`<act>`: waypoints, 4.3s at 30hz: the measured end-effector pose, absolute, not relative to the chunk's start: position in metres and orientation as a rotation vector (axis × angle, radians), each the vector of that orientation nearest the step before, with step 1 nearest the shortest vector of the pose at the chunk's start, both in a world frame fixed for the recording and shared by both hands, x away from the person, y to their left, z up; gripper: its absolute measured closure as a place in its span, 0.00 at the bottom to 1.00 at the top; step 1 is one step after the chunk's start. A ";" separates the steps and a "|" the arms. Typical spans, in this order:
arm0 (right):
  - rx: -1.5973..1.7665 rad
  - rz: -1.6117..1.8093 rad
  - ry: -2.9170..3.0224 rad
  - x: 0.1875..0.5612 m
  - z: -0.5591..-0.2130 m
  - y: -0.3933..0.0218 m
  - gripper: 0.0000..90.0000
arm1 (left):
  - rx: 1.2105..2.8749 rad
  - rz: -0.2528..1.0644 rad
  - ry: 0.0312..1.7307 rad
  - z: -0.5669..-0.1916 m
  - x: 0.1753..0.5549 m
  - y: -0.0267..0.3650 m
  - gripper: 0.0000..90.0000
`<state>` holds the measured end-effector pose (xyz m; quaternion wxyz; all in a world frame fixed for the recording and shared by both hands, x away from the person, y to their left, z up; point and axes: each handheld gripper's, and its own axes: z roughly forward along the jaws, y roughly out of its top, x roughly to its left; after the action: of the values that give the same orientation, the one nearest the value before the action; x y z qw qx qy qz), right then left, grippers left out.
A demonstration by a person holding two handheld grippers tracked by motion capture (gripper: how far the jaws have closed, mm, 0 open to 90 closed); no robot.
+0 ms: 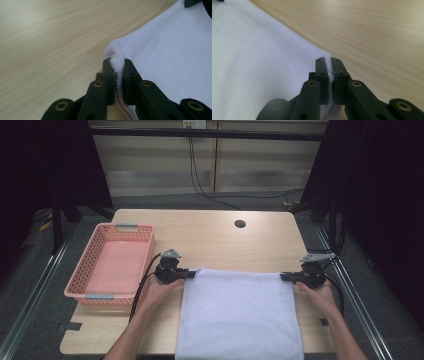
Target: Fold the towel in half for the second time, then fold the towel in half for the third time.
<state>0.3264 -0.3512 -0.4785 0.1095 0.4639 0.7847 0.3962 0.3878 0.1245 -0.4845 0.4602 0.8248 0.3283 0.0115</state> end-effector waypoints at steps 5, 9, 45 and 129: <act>1.347 1.279 2.223 0.342 -0.457 -0.350 0.96 | 1.953 0.055 0.836 -0.464 0.394 0.135 0.92; 1.306 1.302 2.201 0.356 -0.442 -0.345 0.96 | 1.928 0.088 0.837 -0.449 0.397 0.142 0.92; 1.250 1.576 2.104 0.340 -0.392 -0.359 0.96 | 1.863 0.191 0.727 -0.388 0.381 0.151 0.93; 1.287 1.114 2.295 0.194 -0.456 -0.323 0.49 | 2.122 -0.011 0.828 -0.475 0.337 0.099 0.46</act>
<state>0.1943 -0.3230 -0.4564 0.1416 0.4460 0.7949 0.3861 0.3370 0.0994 -0.4755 0.4188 0.8459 0.3301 -0.0045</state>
